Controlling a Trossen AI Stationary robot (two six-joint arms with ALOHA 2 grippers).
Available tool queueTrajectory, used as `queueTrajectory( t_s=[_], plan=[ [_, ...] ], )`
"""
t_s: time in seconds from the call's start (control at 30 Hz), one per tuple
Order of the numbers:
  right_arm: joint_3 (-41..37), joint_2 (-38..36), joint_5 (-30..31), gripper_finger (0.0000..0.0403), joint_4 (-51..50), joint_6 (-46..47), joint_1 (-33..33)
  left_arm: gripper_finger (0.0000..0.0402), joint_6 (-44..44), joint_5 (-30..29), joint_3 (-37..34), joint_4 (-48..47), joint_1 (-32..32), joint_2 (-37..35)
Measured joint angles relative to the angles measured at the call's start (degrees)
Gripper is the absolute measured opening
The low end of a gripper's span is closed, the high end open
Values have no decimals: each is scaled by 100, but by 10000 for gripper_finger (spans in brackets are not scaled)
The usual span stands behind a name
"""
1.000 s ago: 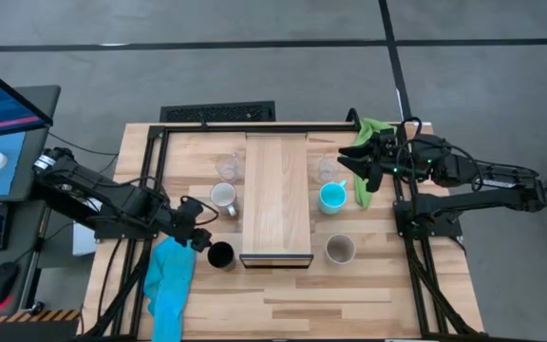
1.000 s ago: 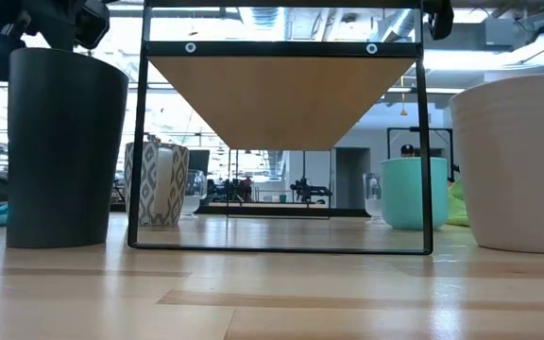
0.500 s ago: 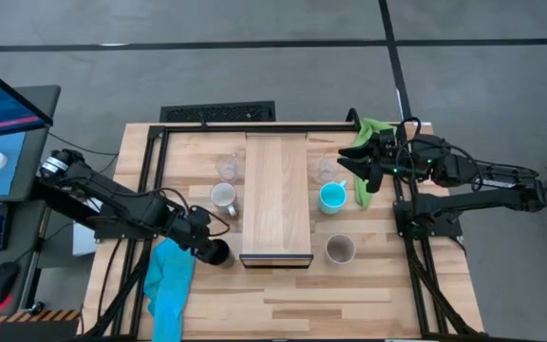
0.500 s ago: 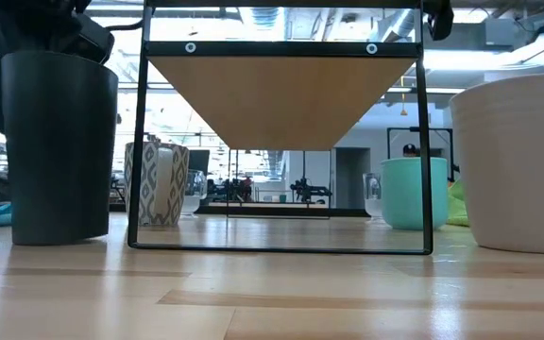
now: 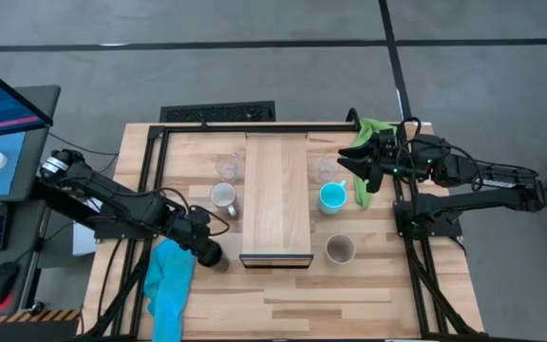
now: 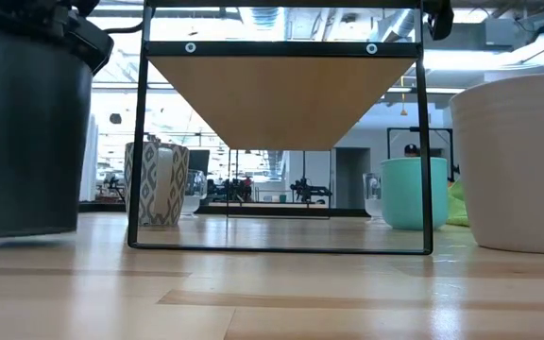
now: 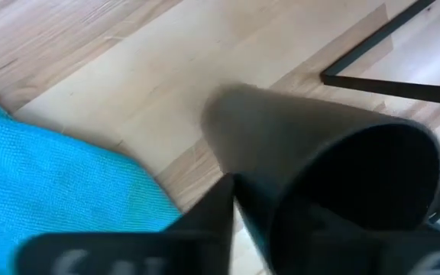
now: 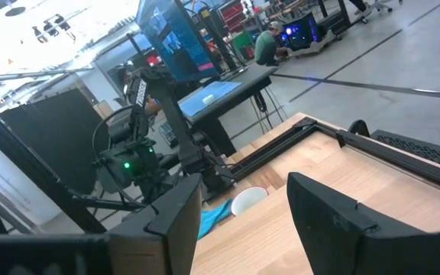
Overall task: Stack small to large cups/mugs on shelf
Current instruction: Put the black cup on the shelf
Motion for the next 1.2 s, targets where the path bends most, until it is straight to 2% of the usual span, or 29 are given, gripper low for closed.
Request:
queueTrajectory(
  t_s=[0.07,0.27,0.43,0.67,0.97,1.07,1.2],
  plan=[
    [0,40,0,216,2,0,-2,9,-22,-17,0,7,0,0],
    [0,341,0,216,49,2,-2,3,-101,-51,34,-21,18,0],
    [0,771,-170,216,271,4,1,2,-109,-49,398,-244,17,0],
    [41,1521,-734,216,1412,-133,149,1,-192,-192,1395,-1425,17,-1],
    [939,2354,-792,216,1247,-1823,504,0,248,-1026,3021,-2043,90,-5],
    [1252,2626,-926,216,1250,-2085,518,0,534,-1393,3464,-1993,245,-5],
    [1523,2963,-1295,220,1268,-2096,423,0,781,-1433,3882,-2274,388,2]
  ],
)
